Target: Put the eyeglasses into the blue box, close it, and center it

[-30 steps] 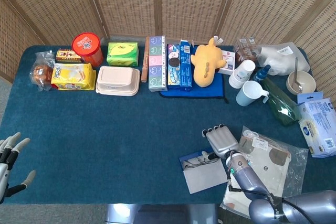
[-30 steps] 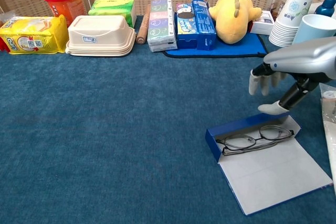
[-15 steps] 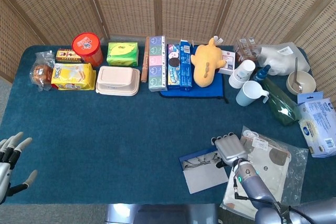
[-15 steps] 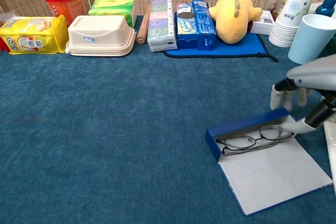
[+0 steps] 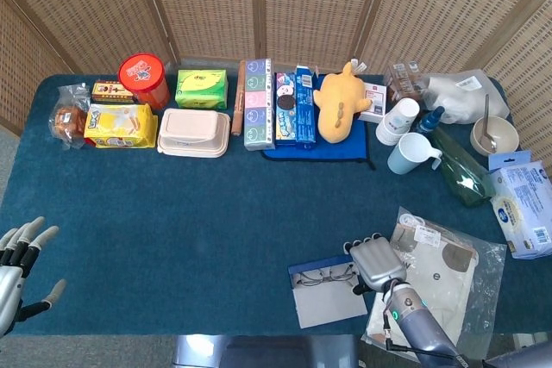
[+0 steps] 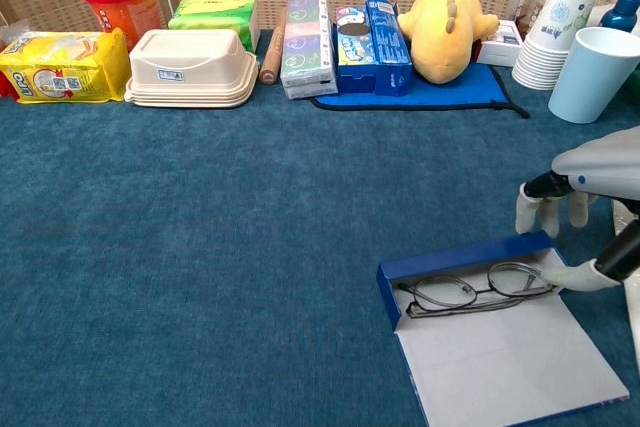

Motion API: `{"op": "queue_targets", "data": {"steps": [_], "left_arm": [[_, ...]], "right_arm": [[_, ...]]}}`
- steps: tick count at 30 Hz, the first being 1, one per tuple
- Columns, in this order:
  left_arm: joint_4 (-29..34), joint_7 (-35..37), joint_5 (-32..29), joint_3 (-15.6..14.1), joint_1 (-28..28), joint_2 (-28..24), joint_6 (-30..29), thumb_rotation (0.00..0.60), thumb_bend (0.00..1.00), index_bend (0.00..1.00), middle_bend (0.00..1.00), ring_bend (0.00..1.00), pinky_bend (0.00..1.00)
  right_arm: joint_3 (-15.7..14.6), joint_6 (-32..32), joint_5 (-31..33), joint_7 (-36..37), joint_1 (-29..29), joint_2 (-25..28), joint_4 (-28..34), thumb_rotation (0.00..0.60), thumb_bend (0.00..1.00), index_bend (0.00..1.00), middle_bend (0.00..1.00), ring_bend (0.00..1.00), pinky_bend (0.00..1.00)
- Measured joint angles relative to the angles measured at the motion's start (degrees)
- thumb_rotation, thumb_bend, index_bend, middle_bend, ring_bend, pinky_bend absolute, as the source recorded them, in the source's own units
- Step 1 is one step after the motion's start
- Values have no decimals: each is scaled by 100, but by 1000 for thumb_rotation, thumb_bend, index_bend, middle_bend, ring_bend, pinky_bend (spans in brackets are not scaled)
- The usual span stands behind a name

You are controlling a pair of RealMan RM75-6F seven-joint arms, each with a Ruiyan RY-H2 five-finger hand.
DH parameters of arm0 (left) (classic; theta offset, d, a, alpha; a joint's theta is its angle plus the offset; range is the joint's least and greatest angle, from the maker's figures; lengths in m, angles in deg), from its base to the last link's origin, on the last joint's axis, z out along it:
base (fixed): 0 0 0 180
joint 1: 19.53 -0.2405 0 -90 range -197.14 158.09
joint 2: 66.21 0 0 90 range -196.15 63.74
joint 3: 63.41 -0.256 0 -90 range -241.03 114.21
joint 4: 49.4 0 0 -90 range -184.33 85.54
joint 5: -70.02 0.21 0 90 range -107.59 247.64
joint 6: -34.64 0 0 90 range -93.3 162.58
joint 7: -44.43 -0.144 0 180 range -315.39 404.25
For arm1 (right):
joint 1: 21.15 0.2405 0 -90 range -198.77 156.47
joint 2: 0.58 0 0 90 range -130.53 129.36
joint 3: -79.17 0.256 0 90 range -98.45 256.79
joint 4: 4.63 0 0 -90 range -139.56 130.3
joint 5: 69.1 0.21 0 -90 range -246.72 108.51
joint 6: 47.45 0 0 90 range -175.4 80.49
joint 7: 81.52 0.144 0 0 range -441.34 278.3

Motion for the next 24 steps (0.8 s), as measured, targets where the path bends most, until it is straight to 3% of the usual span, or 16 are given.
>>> {"op": "queue_targets", "data": {"steps": [24], "left_arm": [[9, -5, 9, 8, 37, -8, 8, 600, 282, 103, 27, 0, 0]], "right_arm": [[-243, 75, -277, -31, -332, -195, 190, 265, 330, 263, 332, 339, 254]]}}
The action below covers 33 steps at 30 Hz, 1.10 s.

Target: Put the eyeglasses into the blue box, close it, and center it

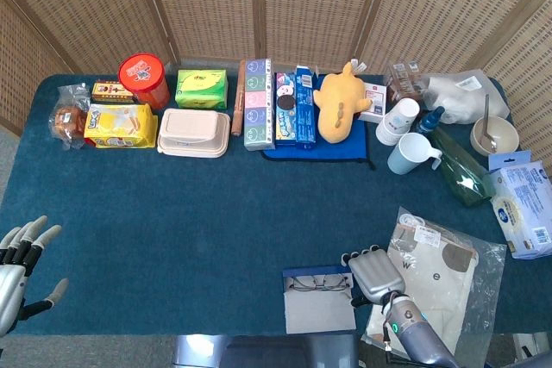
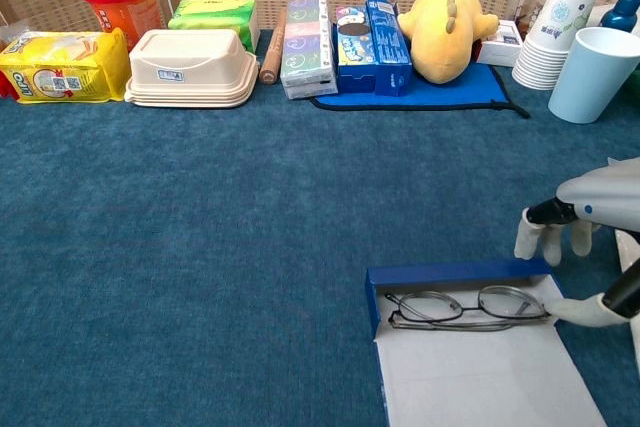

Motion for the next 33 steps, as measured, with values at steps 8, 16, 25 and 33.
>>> {"op": "queue_targets", "data": {"steps": [8, 16, 25, 33], "left_arm": [[-21, 39, 12, -24, -38, -15, -55, 600, 282, 102, 27, 0, 0], [-25, 70, 40, -57, -140, -58, -209, 600, 282, 102, 27, 0, 0], [-90, 139, 35, -82, -207, -38, -274, 600, 282, 102, 27, 0, 0], [-179, 241, 18, -81, -226, -34, -289, 600, 282, 102, 27, 0, 0]], "right_arm": [[-77, 4, -171, -55, -83, -56, 90, 267, 331, 263, 332, 339, 254], [75, -99, -375, -123, -12, -103, 41, 269, 331, 263, 332, 339, 254], [289, -195, -224, -387, 234, -242, 116, 269, 331, 262, 333, 339, 254], [383, -266, 98, -592, 443, -583, 45, 268, 332, 261, 333, 339, 254]]}}
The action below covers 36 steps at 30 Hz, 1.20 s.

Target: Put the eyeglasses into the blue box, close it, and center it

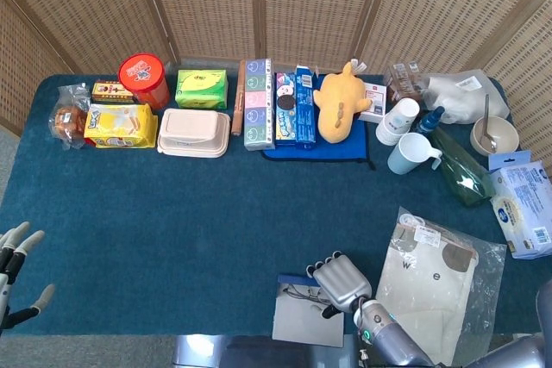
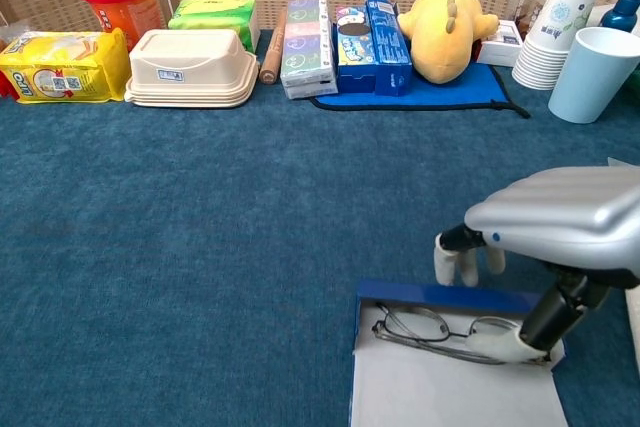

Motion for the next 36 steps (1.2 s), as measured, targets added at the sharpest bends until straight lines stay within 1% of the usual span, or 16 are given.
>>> {"op": "queue_targets", "data": {"steps": [10, 16, 19, 24, 27, 31, 34, 36], "left_arm": [[-86, 93, -9, 4, -8, 19, 2, 600, 282, 102, 27, 0, 0], [-84, 93, 4, 10, -15, 0, -20, 600, 283, 101, 27, 0, 0], [-67, 77, 22, 2, -22, -2, -26, 600, 282, 102, 27, 0, 0], [-46, 49, 39, -1, -27, 6, -30, 600, 282, 101, 27, 0, 0], [-43, 38, 44, 16, -33, 1, -62, 600, 282, 101, 27, 0, 0], [-62, 49, 32, 45, -25, -4, -73, 600, 282, 100, 27, 0, 0], [-90, 81, 5, 74, -17, 7, -84, 600, 282, 95, 27, 0, 0], [-114, 102, -14, 99, -10, 17, -93, 600, 282, 94, 27, 0, 0]], "right_arm": [[-121, 206, -30, -136, 31, -74, 220, 263, 333, 260, 332, 339, 254], [-183, 290, -204, -115, -9, -65, 220, 268, 333, 260, 332, 330, 254], [-203, 336, -395, -70, -50, -9, 220, 269, 332, 260, 333, 313, 254], [-312, 447, -948, 17, -188, 118, 220, 270, 334, 248, 331, 280, 251], [-451, 558, -1394, 74, -344, 192, 211, 280, 335, 235, 329, 264, 249], [-727, 763, -2165, 153, -652, 279, 152, 304, 338, 222, 317, 232, 243], [-993, 952, -2911, 218, -968, 331, 47, 327, 338, 197, 282, 191, 235], [-1134, 1048, -3304, 262, -1151, 346, -37, 356, 337, 180, 261, 163, 228]]}}
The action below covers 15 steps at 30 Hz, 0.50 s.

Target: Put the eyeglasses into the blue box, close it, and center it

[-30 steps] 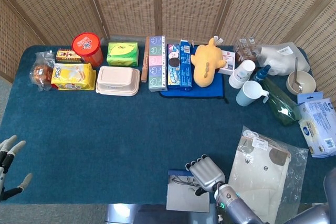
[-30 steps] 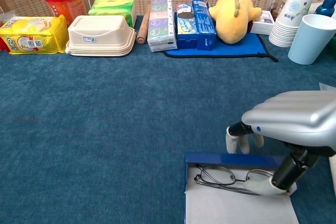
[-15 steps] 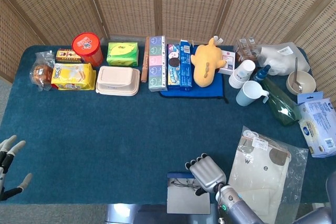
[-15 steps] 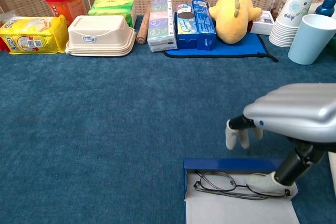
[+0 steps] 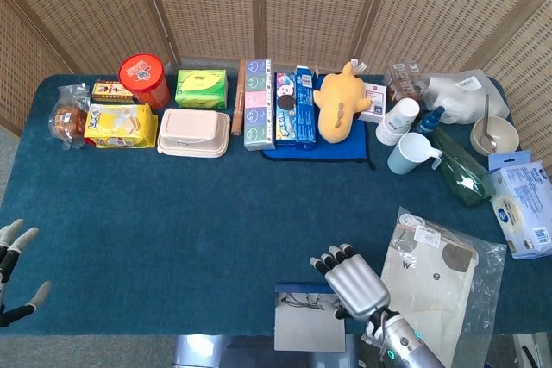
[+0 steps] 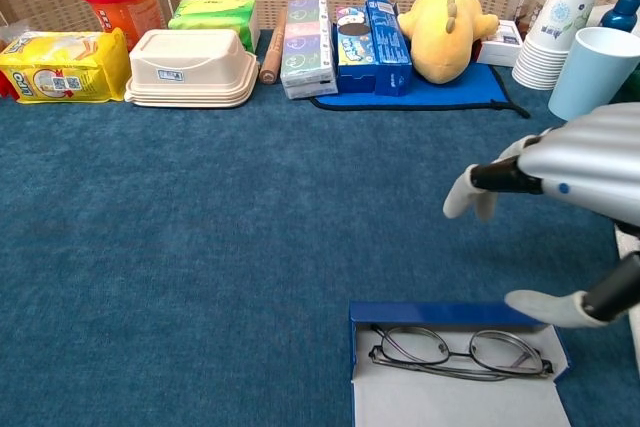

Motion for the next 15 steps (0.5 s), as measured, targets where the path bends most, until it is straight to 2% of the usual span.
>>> {"op": "queue_targets", "data": {"steps": [3, 8, 15], "left_arm": [[-14, 8, -1, 22, 6, 6, -20, 600, 283, 93, 27, 0, 0], [5, 155, -5, 46, 24, -63, -32, 600, 282, 90, 27, 0, 0], [62, 147, 47, 68, 20, -132, -108, 600, 282, 86, 27, 0, 0]], "right_arm": [[-209, 147, -603, 104, -302, 7, -202, 391, 332, 150, 237, 137, 222], [-523, 516, -1643, 552, -948, -4, -801, 399, 320, 120, 224, 122, 218], [-730, 846, -2443, 1253, -1674, 23, -1587, 431, 277, 76, 178, 80, 209]]}}
